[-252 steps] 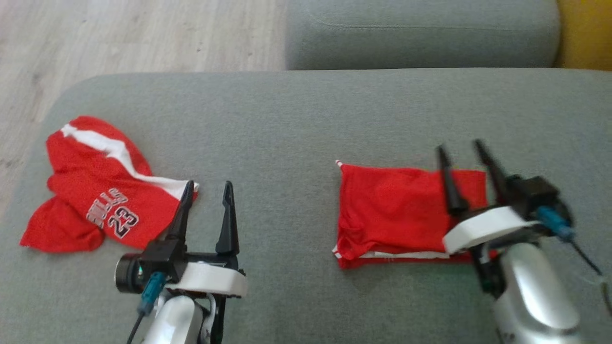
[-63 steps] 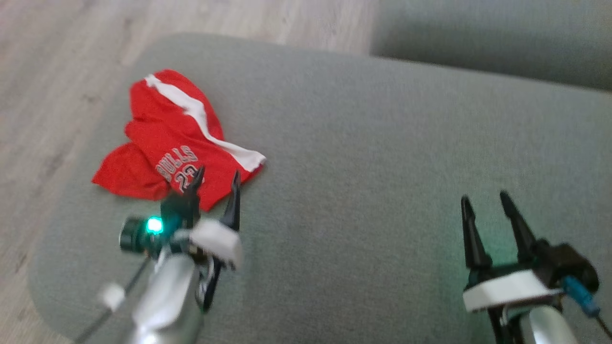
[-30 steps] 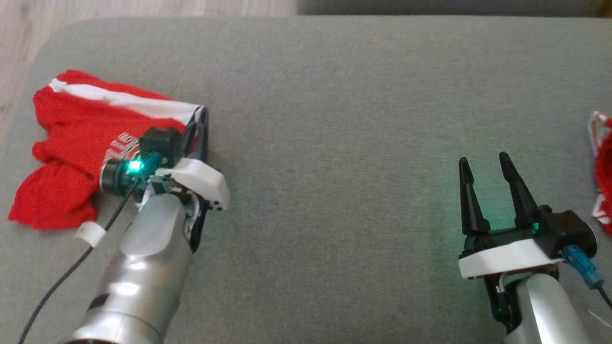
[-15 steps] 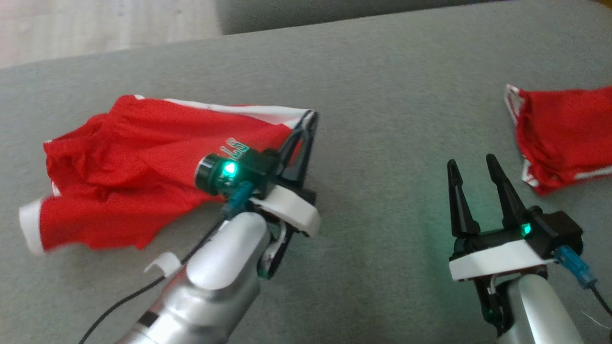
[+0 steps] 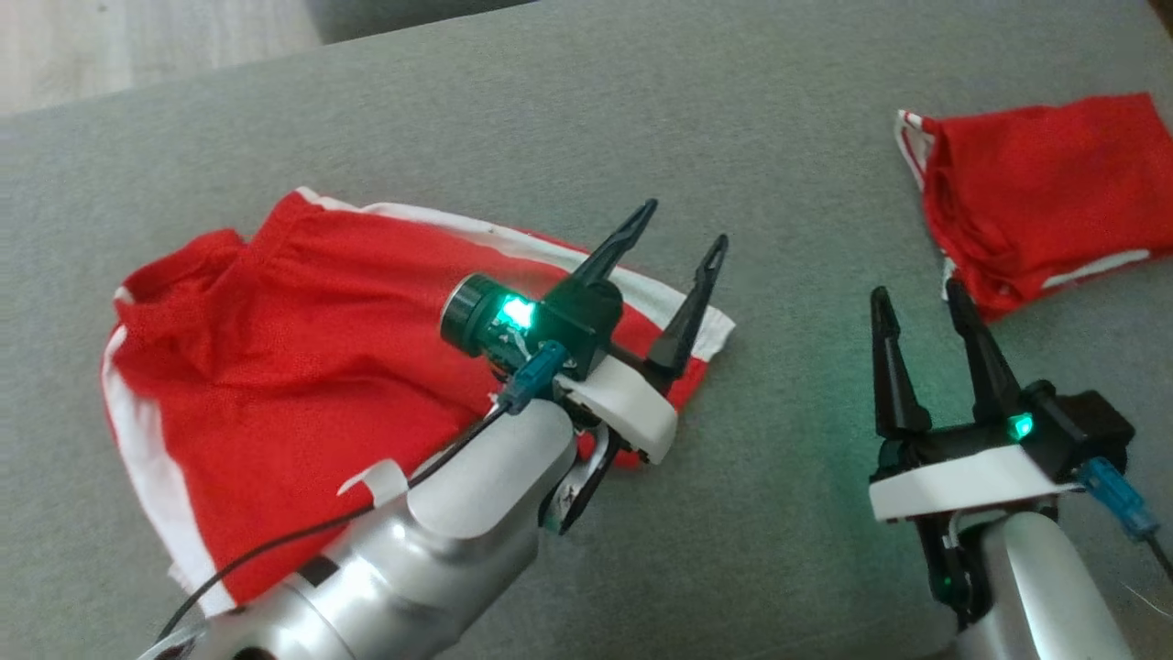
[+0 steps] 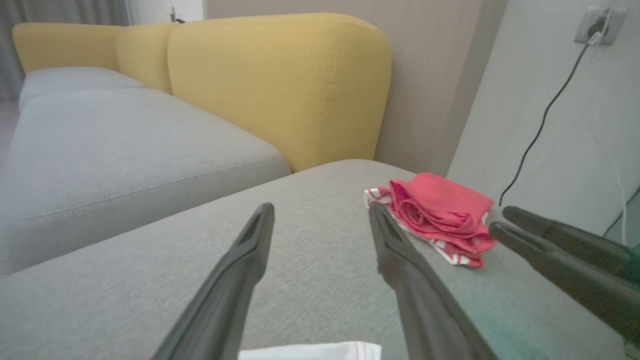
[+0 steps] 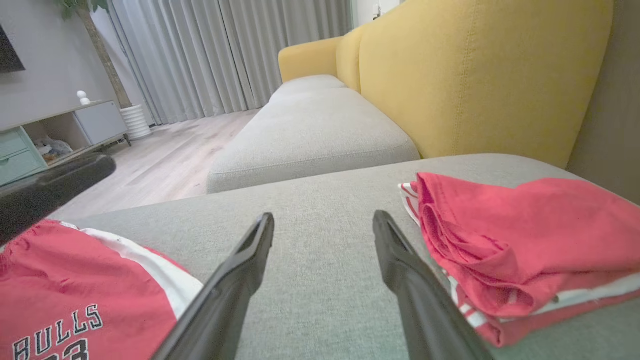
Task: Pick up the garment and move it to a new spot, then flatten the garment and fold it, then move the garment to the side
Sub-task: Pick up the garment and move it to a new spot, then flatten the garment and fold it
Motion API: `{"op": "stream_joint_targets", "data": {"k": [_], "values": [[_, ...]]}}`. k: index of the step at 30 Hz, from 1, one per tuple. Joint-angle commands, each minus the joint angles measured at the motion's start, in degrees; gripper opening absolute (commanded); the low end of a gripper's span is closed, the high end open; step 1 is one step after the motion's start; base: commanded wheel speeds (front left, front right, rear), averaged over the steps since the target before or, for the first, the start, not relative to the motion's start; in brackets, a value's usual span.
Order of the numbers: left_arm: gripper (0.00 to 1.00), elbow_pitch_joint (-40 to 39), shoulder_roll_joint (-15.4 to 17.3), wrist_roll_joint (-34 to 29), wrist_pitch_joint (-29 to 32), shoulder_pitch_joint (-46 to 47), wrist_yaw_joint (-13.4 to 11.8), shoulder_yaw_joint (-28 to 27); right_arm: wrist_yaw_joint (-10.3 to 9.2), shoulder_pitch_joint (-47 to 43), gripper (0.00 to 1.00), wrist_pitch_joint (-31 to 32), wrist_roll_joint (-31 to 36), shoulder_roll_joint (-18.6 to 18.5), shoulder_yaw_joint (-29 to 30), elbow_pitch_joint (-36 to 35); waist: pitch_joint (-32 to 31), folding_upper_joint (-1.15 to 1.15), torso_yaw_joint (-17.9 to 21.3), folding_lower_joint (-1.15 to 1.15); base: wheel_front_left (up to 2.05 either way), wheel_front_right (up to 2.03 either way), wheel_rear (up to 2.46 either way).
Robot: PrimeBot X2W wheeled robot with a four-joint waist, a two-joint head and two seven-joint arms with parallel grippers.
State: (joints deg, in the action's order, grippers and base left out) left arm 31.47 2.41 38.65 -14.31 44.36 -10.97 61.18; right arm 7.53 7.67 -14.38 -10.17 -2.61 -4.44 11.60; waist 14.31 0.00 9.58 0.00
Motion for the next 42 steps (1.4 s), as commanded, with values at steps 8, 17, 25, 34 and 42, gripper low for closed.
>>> {"op": "stream_joint_targets", "data": {"k": [8,17,25,34,42], "values": [[1.00,0.6,0.8,-1.1,-0.7,2.5,-1.5,-6.5,-0.04,0.9,1.00,-0.6,1.6,-0.3,0.8,-2.1,-3.1,0.00,-7.7,0.00,0.00,0.00,0.00],[1.00,-4.9,8.0,-6.2,-0.7,-8.1,-1.8,-20.7,-0.04,-0.9,1.00,-0.6,3.9,-0.3,3.6,-2.4,-7.1,0.00,-16.0,0.00,0.00,0.00,0.00],[1.00,-14.3,10.5,-12.2,-0.7,-22.2,-2.1,-30.9,-0.04,-2.9,1.00,-0.6,4.0,-0.3,4.1,-2.6,-8.3,0.00,-19.4,0.00,0.00,0.00,0.00],[1.00,-18.0,5.4,-16.8,-0.7,-30.2,0.6,-38.9,-0.04,-2.5,1.00,-0.6,6.2,-0.3,3.9,-3.1,-6.3,0.00,-20.5,0.00,0.00,0.00,0.00],[1.00,-17.0,2.1,-20.5,-0.7,-28.1,4.6,-41.6,-0.04,7.4,1.00,1.9,10.6,-1.1,0.2,0.0,-1.4,0.00,-23.3,0.00,0.00,0.00,0.00]]}}
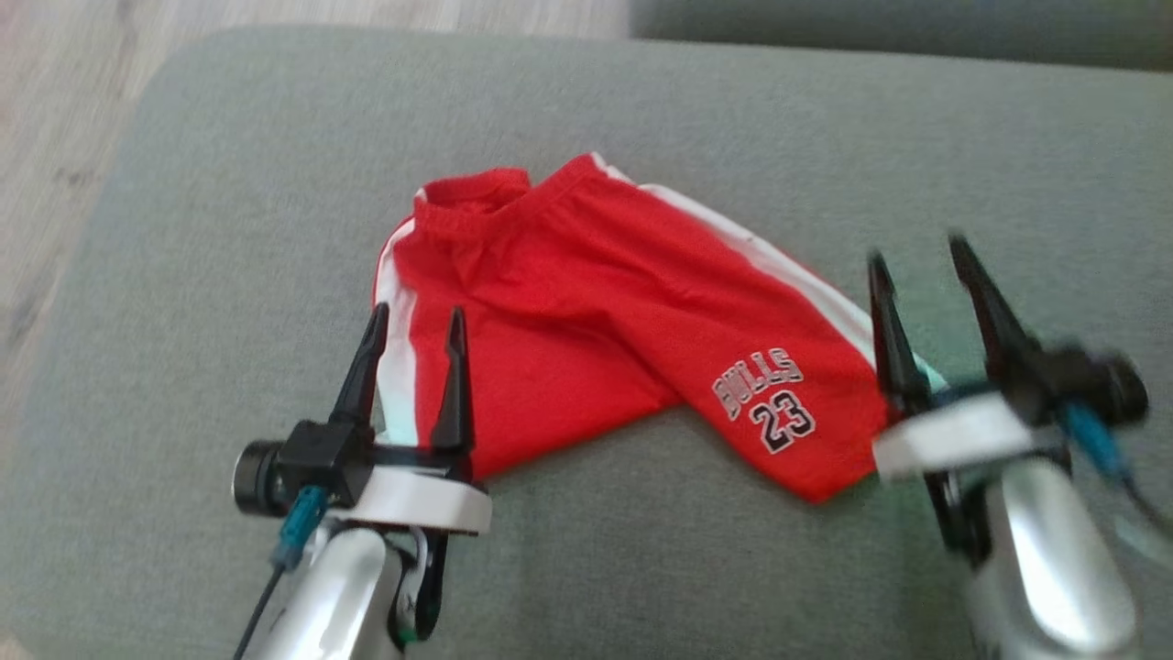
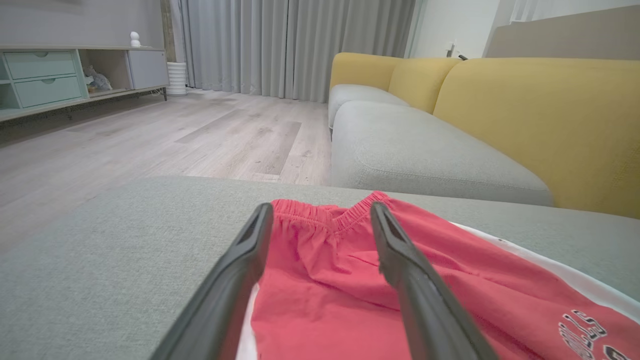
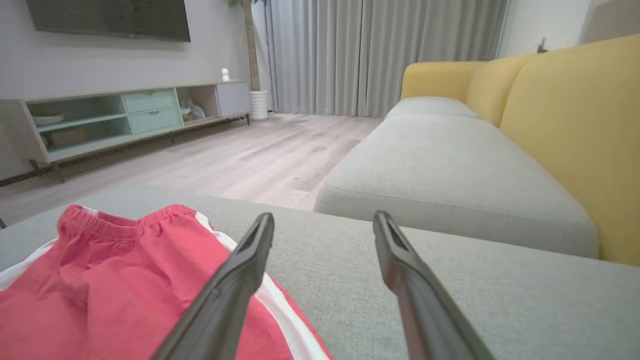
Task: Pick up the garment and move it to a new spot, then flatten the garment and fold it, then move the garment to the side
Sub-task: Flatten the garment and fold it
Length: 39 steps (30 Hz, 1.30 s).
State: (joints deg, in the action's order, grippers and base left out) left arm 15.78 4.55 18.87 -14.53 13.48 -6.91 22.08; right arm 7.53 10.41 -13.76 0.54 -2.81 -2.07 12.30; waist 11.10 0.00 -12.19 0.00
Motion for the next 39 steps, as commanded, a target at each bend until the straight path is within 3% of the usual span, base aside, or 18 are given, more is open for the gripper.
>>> {"op": "stream_joint_targets", "data": {"k": [1,5,11,20,27,28,29,39], "values": [[1.00,-1.1,-0.3,-0.9,-0.5,3.1,1.0,-2.7,-0.04,6.5,1.00,2.7,-0.5,-1.7,-2.8,0.6,2.5,0.00,-2.1,0.00,0.00,0.00,0.00],[1.00,-0.2,-1.1,-1.4,-0.5,4.4,2.3,-2.5,-0.04,12.2,1.00,7.1,-3.2,-4.6,-5.5,5.2,4.3,0.00,-4.4,0.00,0.00,0.00,0.00],[1.00,0.3,-1.6,-0.9,-0.5,6.0,3.2,-2.0,-0.04,21.6,1.00,14.3,-14.4,-11.2,-16.3,14.2,7.0,0.00,-8.2,0.00,0.00,0.00,0.00],[1.00,-0.4,-1.7,2.3,-0.5,6.7,1.6,1.6,-0.04,27.3,1.00,16.1,-31.2,-18.6,-29.7,19.1,8.9,0.00,-12.0,0.00,0.00,0.00,0.00],[1.00,-0.3,-1.7,2.7,-0.5,7.1,1.0,2.5,-0.04,30.3,1.00,17.0,-37.0,-21.0,-37.4,23.9,9.4,0.00,-12.6,0.00,0.00,0.00,0.00],[1.00,-0.3,-1.7,2.8,-0.5,7.2,0.9,2.6,-0.04,30.7,0.43,17.0,-37.7,-21.1,-38.3,24.4,9.4,0.00,-12.6,0.00,0.00,0.00,0.00],[1.00,-0.2,-1.7,2.8,-0.5,7.3,0.9,2.6,-0.04,31.0,0.00,16.7,-38.7,-21.1,-39.0,24.7,9.4,0.00,-12.5,0.00,0.00,0.00,0.00],[1.00,0.7,-1.7,2.8,-0.5,7.0,0.7,2.0,-0.04,37.2,0.00,7.2,-40.8,-25.6,-40.4,28.2,6.1,0.00,-10.6,0.00,0.00,0.00,0.00]]}}
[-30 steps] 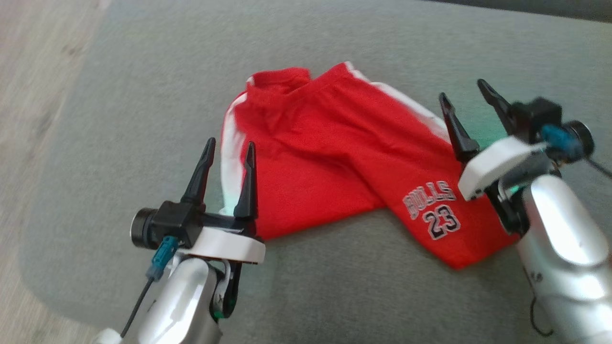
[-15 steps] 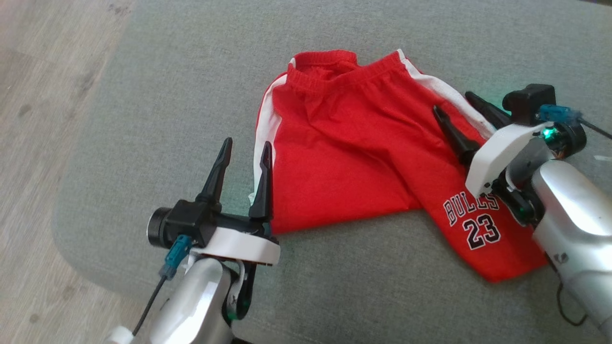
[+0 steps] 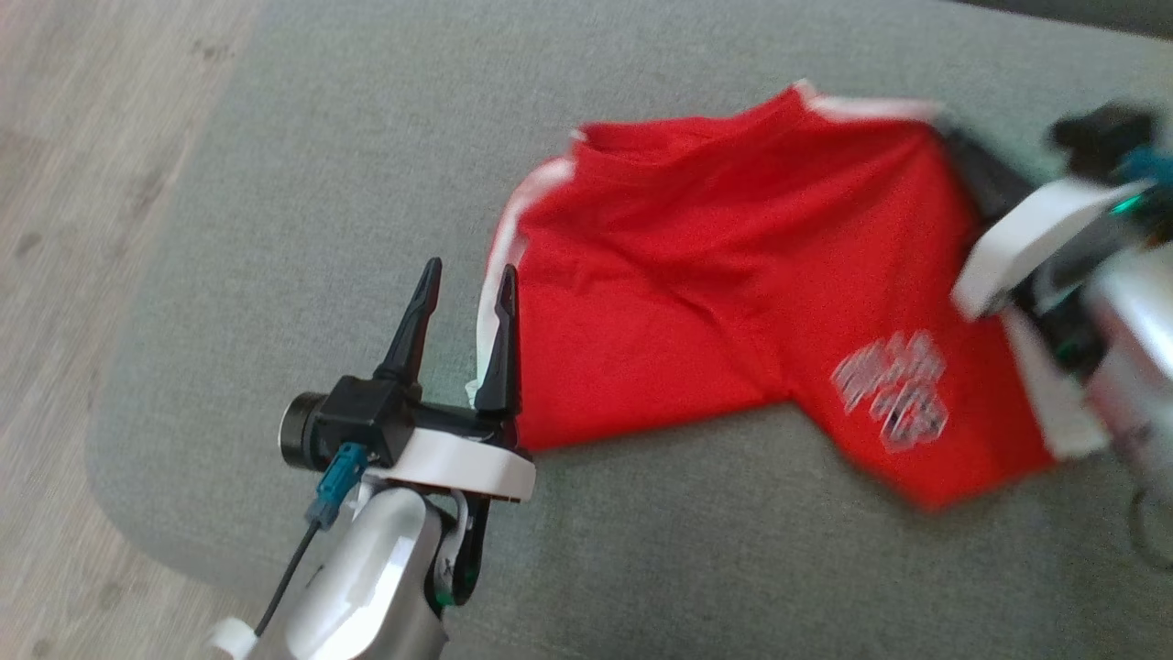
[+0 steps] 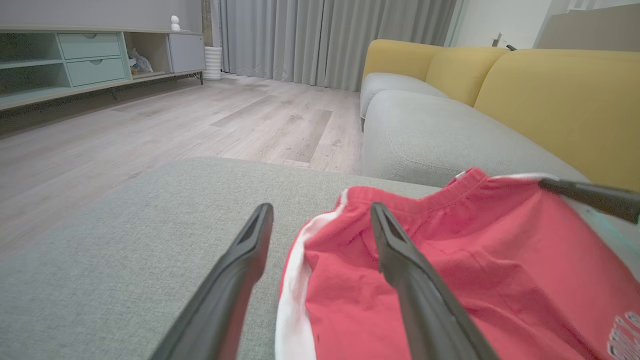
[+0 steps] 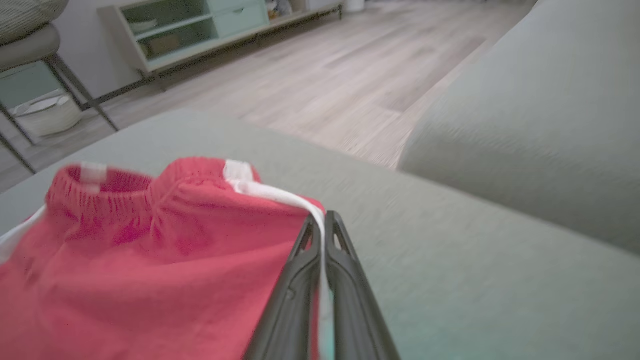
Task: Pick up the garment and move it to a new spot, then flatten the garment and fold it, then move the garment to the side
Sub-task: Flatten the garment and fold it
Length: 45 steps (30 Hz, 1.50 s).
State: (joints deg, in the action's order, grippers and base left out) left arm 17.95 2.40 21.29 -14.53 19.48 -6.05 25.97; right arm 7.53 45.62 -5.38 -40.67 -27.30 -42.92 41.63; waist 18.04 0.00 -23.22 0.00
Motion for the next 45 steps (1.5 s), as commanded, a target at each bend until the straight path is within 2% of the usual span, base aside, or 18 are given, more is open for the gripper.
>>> {"op": "stream_joint_targets", "data": {"k": [1,6,10,14,18,24,31,36,37,38,42,45], "values": [[1.00,-1.4,0.5,0.4,-0.5,0.9,-0.1,-2.0,-0.04,3.2,0.00,-2.4,1.2,-2.1,0.8,-0.4,-1.3,0.00,0.6,0.00,0.00,0.00,0.00],[1.00,-0.9,0.5,0.0,-0.5,0.1,0.0,-2.3,-0.04,9.9,0.00,-6.4,5.5,-5.7,3.3,3.9,-4.4,0.00,1.3,0.00,0.00,0.00,0.00],[1.00,-0.7,0.5,-0.1,-0.5,-0.7,0.0,-2.6,-0.04,14.2,0.00,-7.8,7.9,-6.6,5.3,5.7,-6.4,0.00,1.7,0.00,0.00,0.00,0.00],[1.00,-0.8,0.5,-0.8,-0.5,-1.8,0.1,-3.8,-0.04,19.8,0.00,-9.1,13.1,-6.0,8.0,5.7,-8.9,0.00,2.7,0.00,0.00,0.00,0.00],[1.00,-1.2,0.5,-1.2,-0.5,-2.6,0.2,-4.5,-0.04,20.1,0.00,-9.4,17.7,-3.9,9.0,3.3,-10.0,0.00,3.4,0.00,0.00,0.00,0.00],[1.00,-1.4,0.5,-1.4,-0.5,-3.5,0.3,-3.7,-0.04,11.0,0.00,-8.0,24.3,0.8,7.0,-1.0,-10.6,0.00,3.4,0.00,0.00,0.00,0.00],[1.00,-0.5,0.5,-1.6,-0.5,-3.8,0.5,-4.0,-0.04,-8.4,0.00,-2.4,26.2,10.8,2.8,-5.4,-10.9,0.00,3.8,0.00,0.00,0.00,0.00],[1.00,-0.2,0.5,-1.9,-0.5,-3.7,0.7,-4.1,-0.04,-16.5,0.00,0.0,27.2,15.9,-0.4,-4.9,-10.9,0.00,5.0,0.00,0.00,0.00,0.00],[1.00,-0.1,0.5,-1.9,-0.5,-3.6,0.8,-4.2,-0.04,-17.1,0.94,-0.1,28.0,16.4,-1.1,-4.6,-11.0,0.00,5.2,0.00,0.00,0.00,0.00],[1.00,0.1,0.5,-1.9,-0.5,-3.6,0.9,-4.2,-0.04,-17.5,1.00,-0.2,28.3,16.9,-1.0,-4.2,-11.0,0.00,5.5,0.00,0.00,0.00,0.00],[1.00,0.4,0.5,-1.9,-0.5,-3.6,1.0,-4.3,-0.04,-18.1,1.00,-1.5,28.4,18.5,1.6,-3.7,-11.1,0.00,6.9,0.00,0.00,0.00,0.00],[1.00,0.6,0.5,-2.0,-0.5,-3.6,1.1,-4.5,-0.04,-18.5,1.00,-3.0,28.0,18.4,4.1,-5.0,-11.5,0.00,8.0,0.00,0.00,0.00,0.00]]}}
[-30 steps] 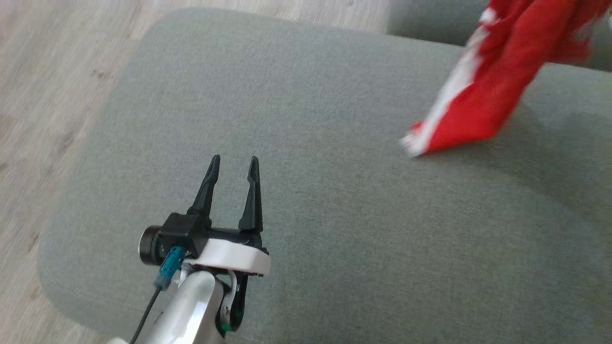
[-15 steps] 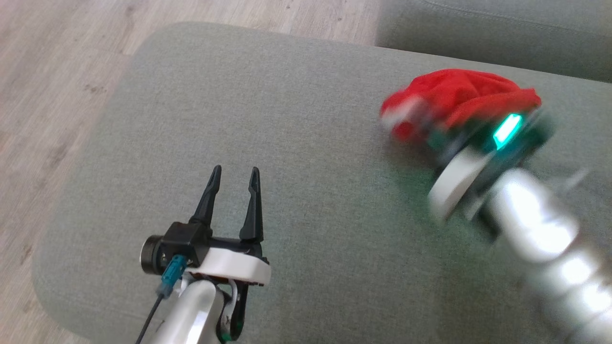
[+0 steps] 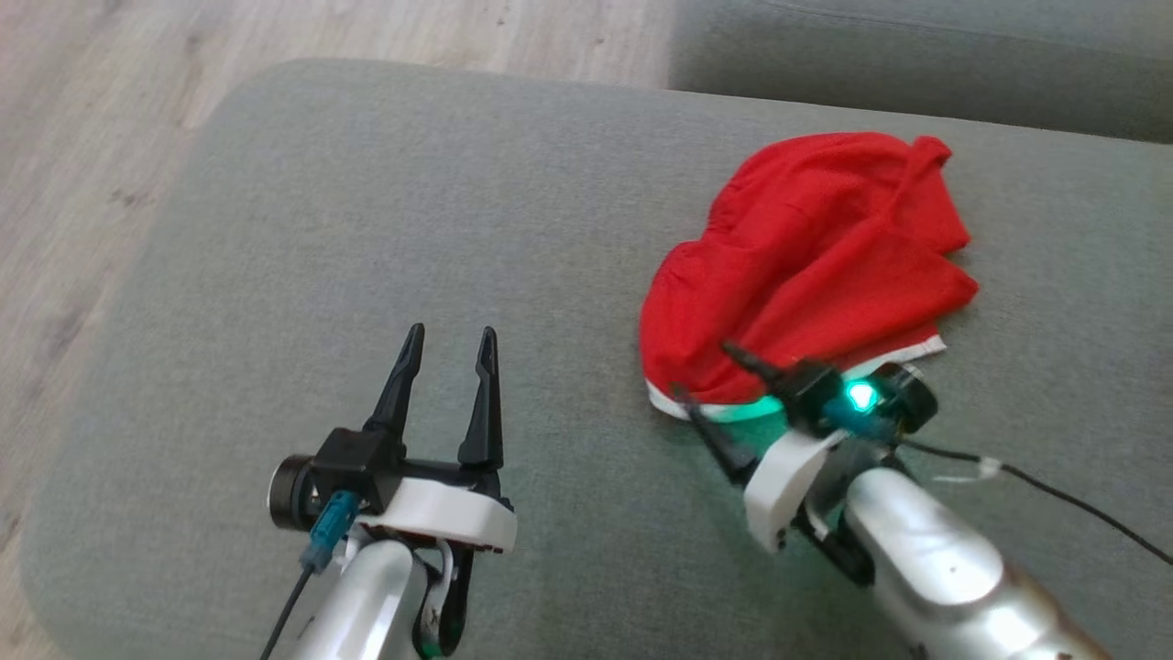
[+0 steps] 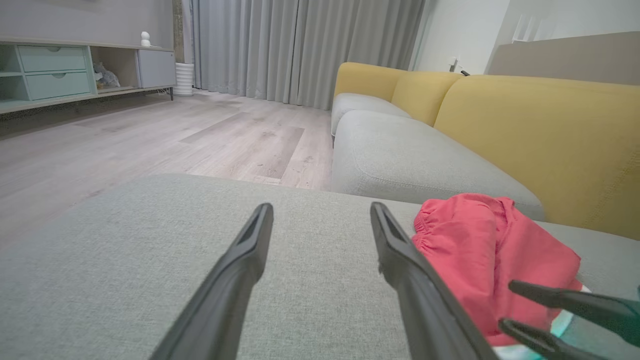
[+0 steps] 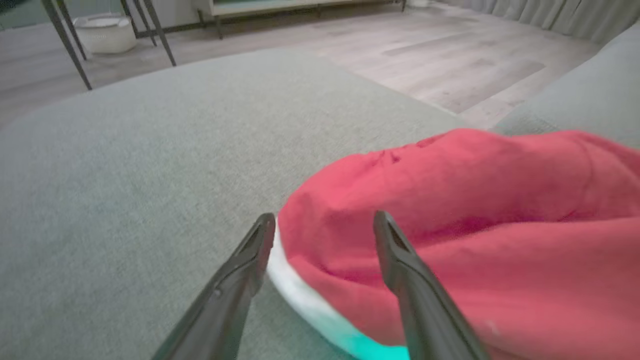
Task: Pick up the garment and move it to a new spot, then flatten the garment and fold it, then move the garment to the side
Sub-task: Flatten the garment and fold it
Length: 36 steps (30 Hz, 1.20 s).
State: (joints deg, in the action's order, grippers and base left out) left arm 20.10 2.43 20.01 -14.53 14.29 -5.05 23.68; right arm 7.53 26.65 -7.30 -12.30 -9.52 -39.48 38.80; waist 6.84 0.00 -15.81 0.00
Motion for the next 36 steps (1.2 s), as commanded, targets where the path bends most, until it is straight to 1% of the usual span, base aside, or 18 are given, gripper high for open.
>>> {"op": "stream_joint_targets", "data": {"k": [1,3,5,6,8,10,12,15,18,21,25,27,32,36], "values": [[1.00,-1.5,0.4,-0.7,-0.5,1.6,0.1,-2.3,-0.04,0.1,1.00,-1.7,-0.8,0.4,2.1,-2.9,-0.5,0.00,0.9,0.00,0.00,0.00,0.00],[1.00,-1.6,0.4,-0.8,-0.5,1.5,0.0,-2.5,-0.04,-0.8,1.00,-3.0,-1.9,0.0,6.2,-4.8,-0.8,0.00,1.7,0.00,0.00,0.00,0.00],[1.00,-1.8,0.4,-0.8,-0.5,1.3,-0.1,-2.9,-0.04,-2.3,1.00,-4.2,-2.1,-0.4,12.0,-6.9,-1.1,0.00,2.5,0.00,0.00,0.00,0.00],[1.00,-1.8,0.4,-0.8,-0.5,1.3,-0.1,-2.9,-0.04,-2.3,1.00,-4.2,-2.1,-0.4,12.0,-6.9,-1.1,0.00,2.5,0.00,0.00,0.00,0.00],[1.00,-2.1,0.4,-0.9,-0.5,1.0,-0.2,-3.2,-0.04,-4.5,1.00,-5.1,-1.7,-0.2,18.5,-9.1,-1.3,0.00,3.4,0.00,0.00,0.00,0.00],[1.00,-2.4,0.4,-1.1,-0.5,0.8,-0.1,-3.4,-0.04,-7.2,1.00,-5.7,-0.7,0.9,25.5,-10.7,-1.3,0.00,4.2,0.00,0.00,0.00,0.00],[1.00,-2.7,0.4,-1.1,-0.5,0.6,-0.2,-3.7,-0.04,-9.9,1.00,-6.2,1.0,2.7,31.2,-12.5,-1.2,0.00,4.9,0.00,0.00,0.00,0.00],[1.00,-3.0,0.4,-1.2,-0.5,0.4,-0.1,-3.8,-0.04,-13.4,1.00,-6.8,5.1,4.7,37.5,-15.2,-0.7,0.00,5.8,0.00,0.00,0.00,0.00],[1.00,-3.0,0.4,-1.4,-0.5,0.4,0.0,-3.8,-0.04,-15.9,1.00,-7.1,7.8,6.2,42.7,-17.4,-0.2,0.00,6.6,0.00,0.00,0.00,0.00],[1.00,-2.8,0.4,-1.3,-0.5,0.6,0.2,-3.8,-0.04,-17.2,1.00,-7.3,7.6,6.6,44.2,-18.3,0.4,0.00,6.9,0.00,0.00,0.00,0.00],[1.00,-2.7,0.4,-1.4,-0.5,1.1,0.5,-3.4,-0.04,-16.6,1.00,-7.2,6.3,6.6,42.6,-17.9,1.3,0.00,6.8,0.00,0.00,0.00,0.00],[1.00,-2.5,0.4,-1.5,-0.5,1.5,0.6,-3.1,-0.04,-15.5,1.00,-5.8,6.2,6.6,41.4,-16.9,1.9,0.00,6.4,0.00,0.00,0.00,0.00],[1.00,-2.1,0.4,-1.6,-0.5,2.3,0.8,-2.5,-0.04,-11.4,1.00,-2.3,5.8,6.6,40.7,-12.2,3.5,0.00,4.9,0.00,0.00,0.00,0.00],[1.00,-1.9,0.4,-1.4,-0.5,2.9,0.8,-2.0,-0.04,-7.5,1.00,-0.5,5.7,6.6,41.5,-7.0,4.9,0.00,3.3,0.00,0.00,0.00,0.00]]}}
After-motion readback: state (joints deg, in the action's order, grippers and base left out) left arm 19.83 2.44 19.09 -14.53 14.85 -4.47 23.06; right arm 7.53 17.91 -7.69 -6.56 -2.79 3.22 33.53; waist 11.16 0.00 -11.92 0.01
